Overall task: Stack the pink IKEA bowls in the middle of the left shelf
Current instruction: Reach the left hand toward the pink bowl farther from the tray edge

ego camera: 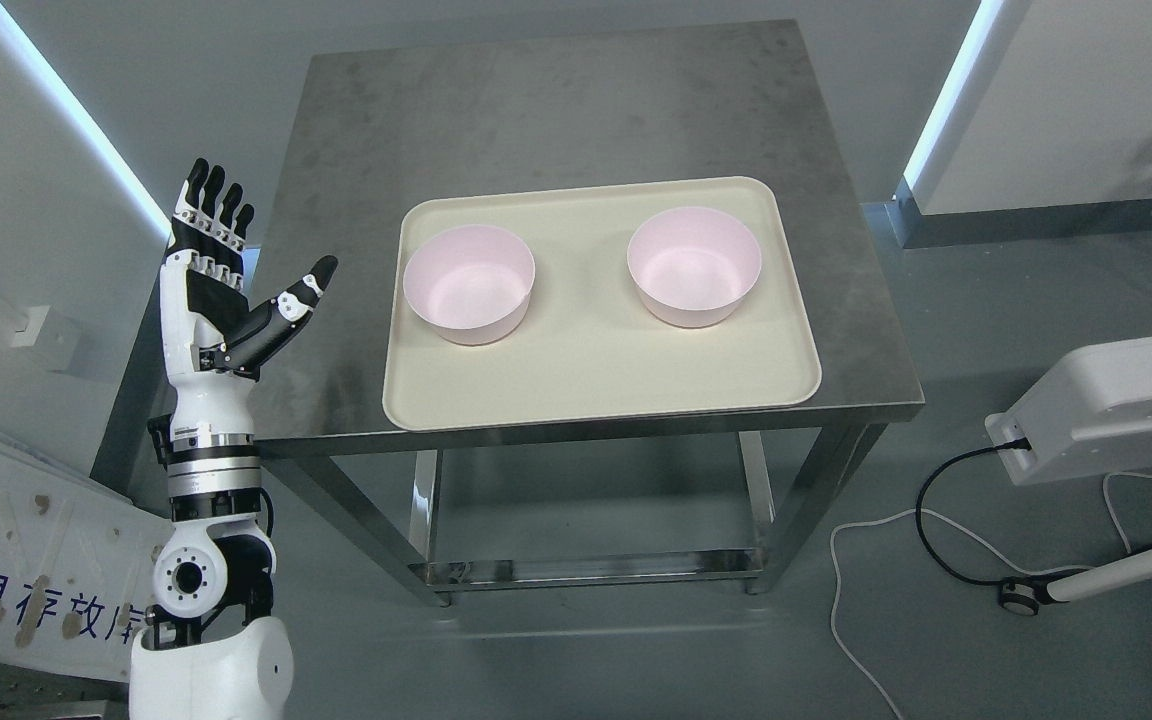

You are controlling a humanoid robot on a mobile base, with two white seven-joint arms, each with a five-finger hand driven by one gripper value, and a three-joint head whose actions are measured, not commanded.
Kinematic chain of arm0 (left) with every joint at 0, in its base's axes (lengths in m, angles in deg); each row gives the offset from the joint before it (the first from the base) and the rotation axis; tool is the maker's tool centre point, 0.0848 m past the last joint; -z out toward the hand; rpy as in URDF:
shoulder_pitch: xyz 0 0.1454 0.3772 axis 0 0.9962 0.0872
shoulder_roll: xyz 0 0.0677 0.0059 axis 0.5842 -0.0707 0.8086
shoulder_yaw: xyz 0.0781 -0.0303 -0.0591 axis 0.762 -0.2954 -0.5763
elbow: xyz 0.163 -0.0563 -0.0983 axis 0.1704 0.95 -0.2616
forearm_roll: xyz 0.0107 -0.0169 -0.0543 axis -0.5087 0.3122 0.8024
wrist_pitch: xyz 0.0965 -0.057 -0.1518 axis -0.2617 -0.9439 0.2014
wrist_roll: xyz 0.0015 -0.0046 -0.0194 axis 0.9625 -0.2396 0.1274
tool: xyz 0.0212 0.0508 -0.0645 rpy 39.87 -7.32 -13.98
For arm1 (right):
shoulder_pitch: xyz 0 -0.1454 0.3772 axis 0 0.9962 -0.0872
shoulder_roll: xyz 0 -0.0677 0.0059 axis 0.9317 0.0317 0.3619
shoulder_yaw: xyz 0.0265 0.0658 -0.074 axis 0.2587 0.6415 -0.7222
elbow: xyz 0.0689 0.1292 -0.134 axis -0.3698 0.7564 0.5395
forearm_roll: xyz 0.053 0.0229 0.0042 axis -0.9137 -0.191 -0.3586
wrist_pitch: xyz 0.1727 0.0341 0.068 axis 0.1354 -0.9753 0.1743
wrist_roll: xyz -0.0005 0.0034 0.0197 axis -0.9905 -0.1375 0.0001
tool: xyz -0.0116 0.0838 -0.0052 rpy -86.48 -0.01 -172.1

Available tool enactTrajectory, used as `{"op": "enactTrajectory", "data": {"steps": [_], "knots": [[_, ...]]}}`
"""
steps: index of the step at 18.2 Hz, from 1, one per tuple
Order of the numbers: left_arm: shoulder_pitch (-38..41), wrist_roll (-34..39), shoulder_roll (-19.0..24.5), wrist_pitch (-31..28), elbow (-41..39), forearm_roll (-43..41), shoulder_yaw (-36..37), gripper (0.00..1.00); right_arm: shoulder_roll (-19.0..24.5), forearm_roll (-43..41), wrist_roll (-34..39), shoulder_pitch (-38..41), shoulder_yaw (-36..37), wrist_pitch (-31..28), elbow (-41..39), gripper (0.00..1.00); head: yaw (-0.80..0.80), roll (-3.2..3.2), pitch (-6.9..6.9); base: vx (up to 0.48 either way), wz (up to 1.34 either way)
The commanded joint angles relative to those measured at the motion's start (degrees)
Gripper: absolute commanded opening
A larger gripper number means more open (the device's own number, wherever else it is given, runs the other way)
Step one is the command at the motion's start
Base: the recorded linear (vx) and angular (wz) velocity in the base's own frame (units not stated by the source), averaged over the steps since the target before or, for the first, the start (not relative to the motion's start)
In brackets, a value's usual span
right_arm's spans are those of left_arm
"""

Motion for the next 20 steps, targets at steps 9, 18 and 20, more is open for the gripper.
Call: {"op": "enactTrajectory", "data": {"steps": [9, 18, 20], "knots": [[-14.8, -27.9, 8.9, -3.7, 8.7, -0.3, 3.1, 0.96, -1.0, -0.1, 0.0, 0.0, 0.3, 0.0, -1.0, 1.00, 0.00, 0.00, 0.00, 0.002, 0.00], [-29.2, -33.6, 15.3, -7.3, 26.8, -16.9, 15.9, 0.92, -1.0, -0.1, 0.0, 0.0, 0.3, 0.0, -1.0, 1.00, 0.00, 0.00, 0.00, 0.000, 0.00], [-32.1, -34.3, 15.7, -7.3, 31.1, -19.6, 18.8, 0.86, -1.0, -0.1, 0.0, 0.0, 0.3, 0.0, -1.0, 1.00, 0.00, 0.00, 0.00, 0.008, 0.01]]}}
